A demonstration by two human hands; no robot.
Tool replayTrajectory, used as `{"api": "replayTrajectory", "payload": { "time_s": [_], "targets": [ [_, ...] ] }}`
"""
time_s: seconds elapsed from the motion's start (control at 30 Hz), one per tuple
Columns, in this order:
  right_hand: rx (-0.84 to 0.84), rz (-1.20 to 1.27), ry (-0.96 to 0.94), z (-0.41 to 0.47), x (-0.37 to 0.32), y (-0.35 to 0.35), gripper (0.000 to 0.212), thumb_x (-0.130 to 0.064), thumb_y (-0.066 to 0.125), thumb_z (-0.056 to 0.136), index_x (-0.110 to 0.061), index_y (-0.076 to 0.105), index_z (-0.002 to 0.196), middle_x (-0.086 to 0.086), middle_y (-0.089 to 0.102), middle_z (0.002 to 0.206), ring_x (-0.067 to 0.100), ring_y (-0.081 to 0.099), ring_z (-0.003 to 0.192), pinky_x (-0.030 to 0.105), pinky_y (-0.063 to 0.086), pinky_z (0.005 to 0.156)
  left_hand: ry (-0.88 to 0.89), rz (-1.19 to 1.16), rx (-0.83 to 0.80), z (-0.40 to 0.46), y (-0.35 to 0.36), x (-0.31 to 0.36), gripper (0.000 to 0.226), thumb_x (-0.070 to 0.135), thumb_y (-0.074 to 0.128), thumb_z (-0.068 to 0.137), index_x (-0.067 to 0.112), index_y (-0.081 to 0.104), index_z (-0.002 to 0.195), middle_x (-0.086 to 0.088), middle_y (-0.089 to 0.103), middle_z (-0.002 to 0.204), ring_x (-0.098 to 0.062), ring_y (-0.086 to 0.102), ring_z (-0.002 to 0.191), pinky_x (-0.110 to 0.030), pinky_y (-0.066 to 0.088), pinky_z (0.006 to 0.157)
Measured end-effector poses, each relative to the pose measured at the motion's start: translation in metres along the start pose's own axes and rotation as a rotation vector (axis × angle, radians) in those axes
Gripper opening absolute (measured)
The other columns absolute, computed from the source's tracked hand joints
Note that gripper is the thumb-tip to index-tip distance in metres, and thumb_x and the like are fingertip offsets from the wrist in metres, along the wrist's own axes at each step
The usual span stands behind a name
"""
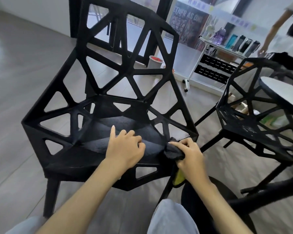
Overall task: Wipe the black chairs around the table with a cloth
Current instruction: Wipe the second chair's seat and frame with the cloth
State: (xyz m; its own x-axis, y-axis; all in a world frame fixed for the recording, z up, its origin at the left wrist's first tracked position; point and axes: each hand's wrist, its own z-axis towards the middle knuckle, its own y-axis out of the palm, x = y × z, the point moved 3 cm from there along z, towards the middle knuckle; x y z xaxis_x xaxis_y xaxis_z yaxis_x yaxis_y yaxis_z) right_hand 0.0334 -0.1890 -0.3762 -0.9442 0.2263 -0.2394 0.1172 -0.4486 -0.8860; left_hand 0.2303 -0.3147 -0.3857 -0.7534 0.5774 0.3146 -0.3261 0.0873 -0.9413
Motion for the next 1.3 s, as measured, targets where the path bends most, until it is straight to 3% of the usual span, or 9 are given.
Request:
{"api": "replayTrajectory", "payload": {
  "time_s": [0.17, 0.3, 0.43, 0.67, 0.87, 1.0, 1.13, 1.3],
  "targets": [
    [-0.05, -0.306, 0.063, 0.092, -0.015, 0.02, 0.045, -0.013, 0.064, 0.086, -0.038, 0.07, 0.124, -0.002, 0.056, 0.11, 0.028, 0.054, 0.105, 0.04, 0.048, 0.075, 0.004, 0.006, -0.045, 0.001, -0.004, -0.003, 0.046, 0.034, 0.025, 0.105, 0.026, 0.069, 0.115, 0.005, 0.059, 0.119, -0.02, 0.05, 0.118, -0.06, 0.0, 0.126],
    [-0.082, -0.414, 0.082, 0.15, -0.024, 0.041, 0.033, -0.016, 0.058, 0.095, -0.031, 0.072, 0.12, 0.004, 0.058, 0.115, 0.034, 0.054, 0.109, 0.044, 0.046, 0.078, 0.005, 0.021, -0.02, -0.004, 0.0, -0.003, 0.044, 0.035, 0.025, 0.105, 0.026, 0.069, 0.109, 0.006, 0.06, 0.117, -0.02, 0.05, 0.115, -0.06, 0.001, 0.126],
    [-0.056, -0.413, 0.098, 0.139, -0.029, 0.047, 0.034, -0.013, 0.061, 0.092, -0.031, 0.072, 0.119, 0.003, 0.057, 0.116, 0.034, 0.052, 0.109, 0.043, 0.045, 0.079, -0.003, 0.023, 0.018, -0.003, 0.001, -0.001, 0.042, 0.034, 0.026, 0.106, 0.026, 0.066, 0.11, 0.006, 0.06, 0.12, -0.021, 0.05, 0.116, -0.056, 0.006, 0.126],
    [-0.159, -0.45, 0.062, 0.078, -0.026, 0.007, 0.042, -0.018, 0.067, 0.083, -0.038, 0.071, 0.12, -0.003, 0.061, 0.115, 0.031, 0.055, 0.108, 0.04, 0.049, 0.082, 0.003, 0.03, 0.025, -0.004, 0.001, 0.002, 0.043, 0.033, 0.024, 0.105, 0.025, 0.066, 0.111, 0.006, 0.059, 0.118, -0.022, 0.05, 0.116, -0.057, 0.005, 0.126],
    [-0.102, -0.421, 0.051, 0.148, -0.034, 0.042, 0.033, -0.016, 0.066, 0.086, -0.027, 0.072, 0.117, 0.001, 0.057, 0.114, 0.031, 0.053, 0.108, 0.038, 0.043, 0.078, -0.018, -0.003, 0.043, -0.006, 0.003, -0.002, 0.039, 0.034, 0.027, 0.105, 0.028, 0.065, 0.113, 0.01, 0.058, 0.12, -0.019, 0.049, 0.117, -0.055, 0.007, 0.126],
    [-0.175, -0.498, 0.017, 0.163, -0.038, 0.045, 0.024, -0.016, 0.068, 0.089, -0.025, 0.073, 0.111, 0.001, 0.06, 0.116, 0.034, 0.054, 0.112, 0.044, 0.047, 0.083, -0.001, 0.004, 0.128, -0.006, 0.01, -0.002, 0.048, 0.036, 0.021, 0.096, 0.026, 0.068, 0.098, 0.009, 0.061, 0.102, -0.02, 0.055, 0.102, -0.06, 0.017, 0.124],
    [-0.225, -0.542, 0.086, 0.128, -0.006, -0.006, 0.03, -0.015, 0.067, 0.088, -0.028, 0.072, 0.116, -0.001, 0.058, 0.117, 0.032, 0.054, 0.112, 0.037, 0.04, 0.073, 0.013, 0.033, 0.207, -0.005, 0.019, -0.004, 0.048, 0.034, 0.023, 0.092, 0.024, 0.069, 0.084, 0.006, 0.062, 0.088, -0.024, 0.058, 0.088, -0.064, 0.027, 0.118],
    [-0.172, -0.478, 0.12, 0.07, 0.027, -0.054, 0.045, -0.01, 0.064, 0.087, -0.04, 0.072, 0.119, -0.01, 0.058, 0.104, 0.023, 0.052, 0.098, 0.035, 0.048, 0.071, 0.014, 0.035, 0.087, -0.008, 0.012, -0.001, 0.072, 0.038, -0.002, 0.087, 0.028, 0.066, 0.107, 0.008, 0.06, 0.11, -0.021, 0.054, 0.109, -0.06, 0.011, 0.124]
  ]
}}
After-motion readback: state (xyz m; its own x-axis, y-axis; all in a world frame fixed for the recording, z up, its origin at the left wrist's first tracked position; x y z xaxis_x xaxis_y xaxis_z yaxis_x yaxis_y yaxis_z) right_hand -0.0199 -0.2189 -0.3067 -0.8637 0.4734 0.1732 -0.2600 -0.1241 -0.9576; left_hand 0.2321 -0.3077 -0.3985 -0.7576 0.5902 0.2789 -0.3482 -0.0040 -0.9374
